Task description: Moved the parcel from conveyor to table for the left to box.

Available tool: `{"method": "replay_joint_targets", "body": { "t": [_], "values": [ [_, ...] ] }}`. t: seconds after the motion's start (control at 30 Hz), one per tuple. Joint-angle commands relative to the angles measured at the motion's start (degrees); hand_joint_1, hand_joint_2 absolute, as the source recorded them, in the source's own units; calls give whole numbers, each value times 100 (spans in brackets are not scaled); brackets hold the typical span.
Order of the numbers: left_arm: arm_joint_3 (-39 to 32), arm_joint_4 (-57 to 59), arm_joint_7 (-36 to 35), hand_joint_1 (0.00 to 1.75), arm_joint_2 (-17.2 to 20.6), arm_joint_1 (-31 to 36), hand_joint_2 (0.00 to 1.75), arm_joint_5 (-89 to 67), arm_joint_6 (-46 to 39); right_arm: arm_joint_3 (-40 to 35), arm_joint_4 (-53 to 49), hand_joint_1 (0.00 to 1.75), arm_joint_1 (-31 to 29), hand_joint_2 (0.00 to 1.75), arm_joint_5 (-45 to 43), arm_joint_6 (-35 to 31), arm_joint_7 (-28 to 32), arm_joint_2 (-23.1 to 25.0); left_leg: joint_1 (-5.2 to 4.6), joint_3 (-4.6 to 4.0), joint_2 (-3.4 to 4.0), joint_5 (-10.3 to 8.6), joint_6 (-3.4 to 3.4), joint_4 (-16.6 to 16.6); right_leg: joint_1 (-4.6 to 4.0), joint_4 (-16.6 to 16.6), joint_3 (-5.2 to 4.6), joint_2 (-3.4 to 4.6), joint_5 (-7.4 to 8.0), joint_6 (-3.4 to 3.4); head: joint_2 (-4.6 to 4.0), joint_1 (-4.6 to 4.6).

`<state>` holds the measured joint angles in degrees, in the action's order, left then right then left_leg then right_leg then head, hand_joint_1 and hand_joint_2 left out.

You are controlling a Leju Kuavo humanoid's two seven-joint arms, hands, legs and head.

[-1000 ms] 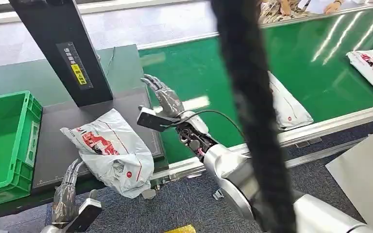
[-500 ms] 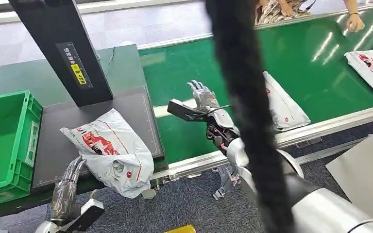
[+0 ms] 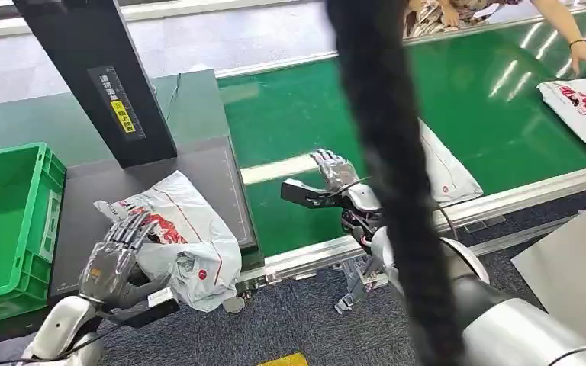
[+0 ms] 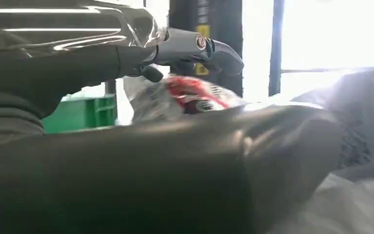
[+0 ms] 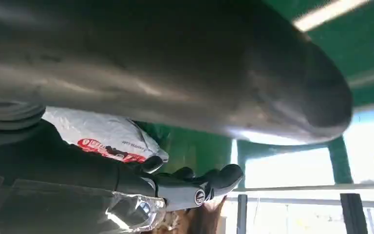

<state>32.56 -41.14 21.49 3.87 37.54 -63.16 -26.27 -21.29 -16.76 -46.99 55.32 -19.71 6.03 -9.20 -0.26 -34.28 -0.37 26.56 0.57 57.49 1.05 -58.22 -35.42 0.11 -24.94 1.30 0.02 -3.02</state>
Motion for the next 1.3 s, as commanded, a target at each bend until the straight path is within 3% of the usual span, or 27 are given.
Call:
{"method": "replay_joint_targets", "body": {
  "t": [0.03, 0.4, 1.3],
  "values": [
    [1031, 1125, -156, 0, -386, 916, 0, -339, 271, -210, 340, 0, -1, 0, 130, -59, 120, 115, 4, -1, -7, 1, -6, 2, -5, 1, 3, -9, -2, -6, 0, 0],
    [1033, 1484, -145, 0, -600, 989, 0, -71, 324, -236, 273, 0, -66, 0, 300, -161, 378, 262, 3, 3, 12, 2, -9, -3, -4, 4, 2, 8, 2, -10, 0, 0],
    [868, 1597, -32, 0, -692, 933, 0, 417, 530, -82, 193, 0, -2, 0, 369, -310, 732, 322, 3, -2, 8, 0, -8, -1, -4, 2, 0, 3, 2, -8, 0, 0]
  ]
}}
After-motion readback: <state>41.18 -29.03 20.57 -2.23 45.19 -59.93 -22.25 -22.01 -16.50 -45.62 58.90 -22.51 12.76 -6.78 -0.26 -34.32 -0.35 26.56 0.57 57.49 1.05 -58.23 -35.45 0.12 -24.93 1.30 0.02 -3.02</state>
